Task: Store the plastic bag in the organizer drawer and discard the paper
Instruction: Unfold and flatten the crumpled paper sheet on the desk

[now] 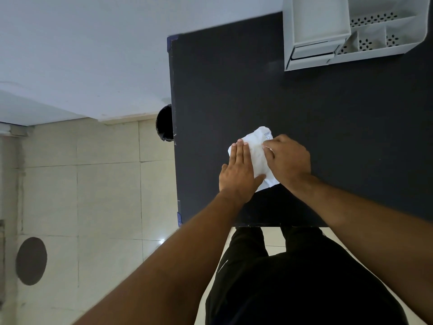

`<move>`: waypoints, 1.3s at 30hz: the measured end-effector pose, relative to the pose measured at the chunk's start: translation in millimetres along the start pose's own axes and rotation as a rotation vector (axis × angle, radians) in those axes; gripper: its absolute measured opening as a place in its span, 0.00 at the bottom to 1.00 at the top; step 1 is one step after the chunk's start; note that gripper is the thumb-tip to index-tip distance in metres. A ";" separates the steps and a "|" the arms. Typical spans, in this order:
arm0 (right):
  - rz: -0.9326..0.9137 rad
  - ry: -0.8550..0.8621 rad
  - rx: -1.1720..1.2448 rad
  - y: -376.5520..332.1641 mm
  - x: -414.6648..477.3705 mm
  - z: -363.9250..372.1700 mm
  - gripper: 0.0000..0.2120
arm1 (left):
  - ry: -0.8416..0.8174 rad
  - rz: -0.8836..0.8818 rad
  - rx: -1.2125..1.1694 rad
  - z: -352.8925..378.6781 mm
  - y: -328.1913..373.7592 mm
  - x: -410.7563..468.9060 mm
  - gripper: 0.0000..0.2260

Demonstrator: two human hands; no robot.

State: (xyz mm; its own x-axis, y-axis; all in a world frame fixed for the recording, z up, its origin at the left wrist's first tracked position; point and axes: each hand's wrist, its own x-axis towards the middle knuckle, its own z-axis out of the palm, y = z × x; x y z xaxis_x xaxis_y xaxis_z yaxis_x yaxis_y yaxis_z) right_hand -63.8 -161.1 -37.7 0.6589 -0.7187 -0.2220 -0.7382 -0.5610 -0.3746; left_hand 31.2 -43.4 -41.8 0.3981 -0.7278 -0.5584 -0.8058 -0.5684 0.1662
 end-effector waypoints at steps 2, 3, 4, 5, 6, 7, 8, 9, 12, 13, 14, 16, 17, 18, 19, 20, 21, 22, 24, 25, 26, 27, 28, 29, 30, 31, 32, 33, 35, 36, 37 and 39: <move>0.037 0.040 0.055 4.4 3.0 1.4 0.13 | -0.002 -0.006 0.007 0.1 -0.1 1.1 0.45; 0.046 0.049 0.085 6.3 4.4 0.8 0.13 | -0.003 -0.009 0.005 -0.3 0.3 1.3 0.45; 0.054 0.052 0.118 8.1 5.5 -0.5 0.12 | -0.003 -0.013 0.002 0.1 1.1 1.5 0.45; 0.065 0.060 0.159 9.6 6.3 -2.0 0.11 | 0.000 -0.017 0.002 0.2 1.7 1.5 0.45; 0.088 0.070 0.201 11.1 6.8 -3.3 0.10 | 0.005 -0.018 0.005 0.1 2.4 1.5 0.45; 0.117 0.087 0.247 12.3 6.7 -4.4 0.09 | 0.011 -0.014 0.010 0.0 3.1 1.8 0.45; 0.160 0.101 0.297 13.3 6.2 -5.4 0.08 | 0.015 -0.002 0.018 -0.1 3.8 2.4 0.44; 0.213 0.115 0.355 13.9 5.4 -5.8 0.08 | 0.013 0.012 0.030 -1.0 4.9 2.5 0.44; 0.389 0.150 0.530 15.1 2.2 -6.8 0.08 | -0.012 0.025 0.064 -4.8 8.4 4.0 0.43; 0.442 0.159 0.585 16.3 1.3 -7.7 0.08 | -0.021 0.015 0.066 -6.1 9.8 4.4 0.43; 0.490 0.161 0.630 17.8 0.6 -8.5 0.09 | -0.025 0.001 0.067 -6.5 10.7 4.6 0.43; 0.569 0.150 0.713 23.1 -1.3 -10.6 0.09 | -0.017 -0.015 0.077 -8.3 13.1 4.8 0.43; 0.597 0.135 0.750 26.3 -2.4 -11.1 0.09 | -0.013 -0.014 0.089 -9.4 13.9 4.8 0.43; 0.617 0.104 0.788 29.0 -3.0 -12.0 0.09 | -0.013 -0.005 0.105 -11.0 14.3 5.4 0.43; 0.638 0.067 0.843 31.5 -3.4 -11.7 0.08 | -0.018 0.009 0.119 -12.7 13.5 6.0 0.43; 0.669 0.031 0.914 34.1 -3.4 -11.8 0.08 | -0.022 0.028 0.128 -15.5 12.3 7.3 0.42; 0.707 0.000 0.993 35.8 -3.6 -12.6 0.07 | -0.025 0.045 0.135 -18.9 9.9 8.8 0.42; 0.742 -0.031 1.067 36.4 -3.5 -14.5 0.06 | -0.025 0.059 0.145 -23.5 6.5 11.1 0.41; 0.774 -0.100 1.185 34.6 -4.4 -18.5 0.06 | -0.025 0.068 0.166 -33.4 -0.8 15.8 0.38; 0.775 -0.132 1.226 32.8 -5.0 -20.2 0.06 | -0.022 0.062 0.166 -38.8 -3.4 17.9 0.36; 0.775 -0.159 1.249 30.8 -5.6 -20.5 0.06 | -0.014 0.053 0.154 -44.0 -4.6 19.2 0.35; 0.781 -0.180 1.267 27.9 -6.1 -20.9 0.05 | 0.006 0.047 0.128 -48.6 -4.0 19.3 0.34; 0.792 -0.196 1.288 25.0 -6.2 -20.7 0.05 | 0.041 0.052 0.090 -51.8 -2.1 18.8 0.32; 0.805 -0.210 1.315 22.2 -6.4 -20.3 0.05 | 0.088 0.069 0.039 -52.7 0.1 17.5 0.29; 0.814 -0.224 1.344 20.3 -6.3 -19.5 0.06 | 0.146 0.093 -0.015 -52.5 3.6 15.1 0.27; 0.819 -0.238 1.376 18.8 -6.3 -19.4 0.06 | 0.206 0.112 -0.064 -50.6 7.8 11.9 0.26; 0.820 -0.251 1.407 17.6 -6.4 -19.4 0.06 | 0.254 0.121 -0.104 -48.4 12.3 9.1 0.25; 0.822 -0.261 1.434 16.6 -7.0 -19.7 0.06 | 0.282 0.117 -0.131 -45.8 16.6 7.2 0.26; 0.823 -0.279 1.449 17.2 -9.3 -19.4 0.07 | 0.274 0.077 -0.156 -40.0 23.2 7.1 0.25; 0.818 -0.290 1.438 18.2 -10.7 -19.4 0.07 | 0.257 0.045 -0.169 -38.4 24.8 8.0 0.23; 0.813 -0.299 1.419 19.3 -11.9 -19.7 0.07 | 0.245 0.005 -0.195 -37.5 25.7 9.2 0.20; 0.817 -0.295 1.368 22.9 -14.2 -18.9 0.08 | 0.233 -0.092 -0.307 -38.7 26.0 9.7 0.15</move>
State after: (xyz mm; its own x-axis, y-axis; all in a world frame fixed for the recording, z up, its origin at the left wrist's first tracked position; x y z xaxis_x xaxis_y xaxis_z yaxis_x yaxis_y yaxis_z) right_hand -92.8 -171.5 -26.1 0.2984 -0.4356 -0.8492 -0.3194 0.7929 -0.5189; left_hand 31.1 -80.1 -11.5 0.5797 -0.7163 -0.3885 -0.6081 -0.6976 0.3789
